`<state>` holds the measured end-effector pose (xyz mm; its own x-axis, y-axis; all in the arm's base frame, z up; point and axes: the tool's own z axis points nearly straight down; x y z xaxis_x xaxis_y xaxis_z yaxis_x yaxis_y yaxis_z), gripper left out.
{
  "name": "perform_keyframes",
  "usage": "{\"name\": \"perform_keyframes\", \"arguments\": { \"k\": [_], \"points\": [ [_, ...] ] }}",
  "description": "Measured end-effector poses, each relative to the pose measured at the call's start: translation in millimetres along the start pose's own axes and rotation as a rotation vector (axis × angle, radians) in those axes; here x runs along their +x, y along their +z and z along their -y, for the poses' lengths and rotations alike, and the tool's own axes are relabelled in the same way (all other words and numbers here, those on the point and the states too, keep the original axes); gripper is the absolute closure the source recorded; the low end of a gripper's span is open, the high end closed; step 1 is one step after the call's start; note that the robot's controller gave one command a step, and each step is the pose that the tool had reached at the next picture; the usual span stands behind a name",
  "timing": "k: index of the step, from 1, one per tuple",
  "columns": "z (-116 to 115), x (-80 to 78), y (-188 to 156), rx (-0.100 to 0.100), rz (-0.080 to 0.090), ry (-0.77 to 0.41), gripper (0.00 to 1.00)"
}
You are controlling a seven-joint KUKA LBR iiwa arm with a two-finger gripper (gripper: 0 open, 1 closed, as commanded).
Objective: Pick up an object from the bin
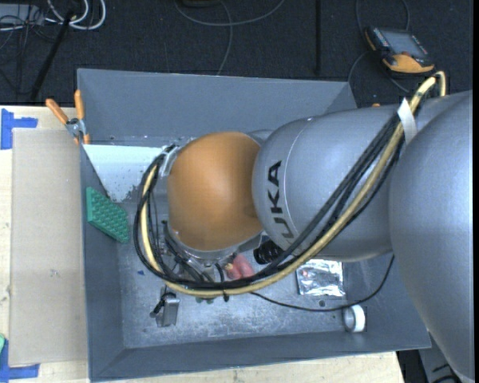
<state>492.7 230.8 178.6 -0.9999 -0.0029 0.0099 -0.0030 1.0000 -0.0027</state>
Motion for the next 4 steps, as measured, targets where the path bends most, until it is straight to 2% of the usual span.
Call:
{"name": "perform_keyframes", "arguments": {
  "k": [1, 2, 3, 4],
  "points": [
    [119, -61.9, 112, -0.001, 0.005, -0.262, 0.0],
    [181, -83.0, 109, 0.002, 0.012, -0.548, 0.0],
    [179, -82.3, 109, -0.001, 0.01, -0.547, 1.0],
    [182, -87.5, -16, 0.002, 0.019, -0.569, 1.0]
  ]
}}
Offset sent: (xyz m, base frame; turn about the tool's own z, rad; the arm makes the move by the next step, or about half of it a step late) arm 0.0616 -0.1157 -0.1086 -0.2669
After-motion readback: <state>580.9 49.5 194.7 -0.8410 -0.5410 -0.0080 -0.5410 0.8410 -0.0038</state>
